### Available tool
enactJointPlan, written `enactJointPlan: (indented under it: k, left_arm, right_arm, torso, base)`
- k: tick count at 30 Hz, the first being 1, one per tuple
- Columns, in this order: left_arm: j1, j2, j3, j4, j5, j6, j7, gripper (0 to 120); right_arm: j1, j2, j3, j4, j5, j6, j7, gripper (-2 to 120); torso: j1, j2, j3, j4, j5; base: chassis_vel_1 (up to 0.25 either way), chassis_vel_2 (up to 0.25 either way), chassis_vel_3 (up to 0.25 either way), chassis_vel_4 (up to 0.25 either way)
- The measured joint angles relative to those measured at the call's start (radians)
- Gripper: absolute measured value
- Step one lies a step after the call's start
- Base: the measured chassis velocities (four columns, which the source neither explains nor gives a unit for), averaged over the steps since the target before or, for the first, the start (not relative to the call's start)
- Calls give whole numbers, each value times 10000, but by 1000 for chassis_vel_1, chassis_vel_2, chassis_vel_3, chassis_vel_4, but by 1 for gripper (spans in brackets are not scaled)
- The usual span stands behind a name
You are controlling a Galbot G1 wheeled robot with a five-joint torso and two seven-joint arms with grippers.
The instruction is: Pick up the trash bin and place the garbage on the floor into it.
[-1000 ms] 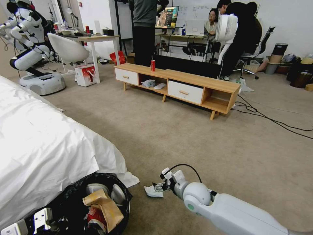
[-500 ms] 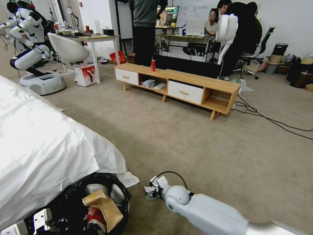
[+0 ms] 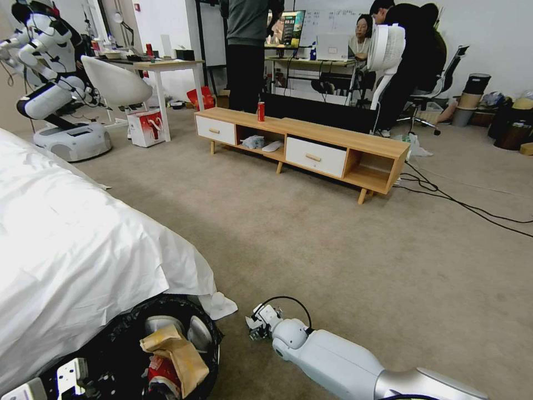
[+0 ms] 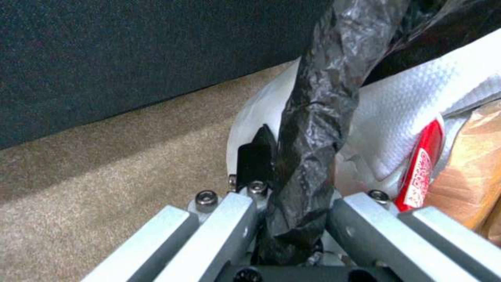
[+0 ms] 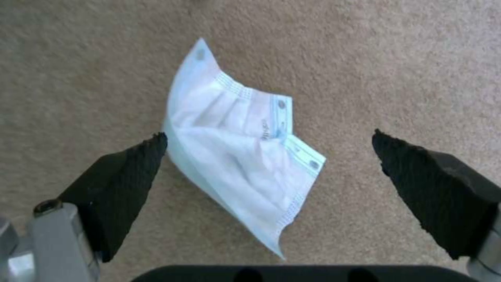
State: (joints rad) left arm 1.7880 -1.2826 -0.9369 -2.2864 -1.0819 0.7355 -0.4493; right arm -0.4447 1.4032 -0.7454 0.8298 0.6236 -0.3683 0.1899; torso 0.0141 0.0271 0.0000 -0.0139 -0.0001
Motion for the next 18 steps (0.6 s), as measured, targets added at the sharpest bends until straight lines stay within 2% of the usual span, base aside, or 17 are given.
enactJointPlan:
  k: [5, 7, 11, 13, 17, 18]
  left_arm:
    - [-23, 12, -3, 24, -2, 0, 0, 0]
    - [-61, -16, 31, 58, -1, 0, -3, 0]
    - [-76, -16, 38, 59, -1, 0, -7, 0]
    - [-81, -16, 42, 59, -1, 0, -21, 0]
    - [-82, -16, 51, 61, -2, 0, -21, 0]
    - [-88, -17, 58, 65, -1, 0, -23, 0]
  right_arm:
    - [-20, 102, 9, -283, -163, 159, -156, 100]
    - [-83, 314, -46, -637, -300, 525, -295, 93]
    - [-101, 424, -49, -807, -356, 659, -338, 92]
    - [-161, 553, -55, -935, -425, 826, -425, 84]
    - [-207, 645, -99, -989, -437, 935, -471, 76]
    - [-235, 727, -127, -1059, -454, 1057, -493, 70]
  torso:
    - [0, 0, 0, 0, 0]
    - [0, 0, 0, 0, 0]
    - [0, 0, 0, 0, 0]
    - [0, 0, 0, 0, 0]
    - [1, 0, 0, 0, 1]
    - [0, 0, 0, 0, 1]
  base:
    - [0, 0, 0, 0]
    - [0, 0, 0, 0]
    - [0, 0, 0, 0]
    - [0, 0, 0, 0]
    - [0, 0, 0, 0]
    - [0, 0, 0, 0]
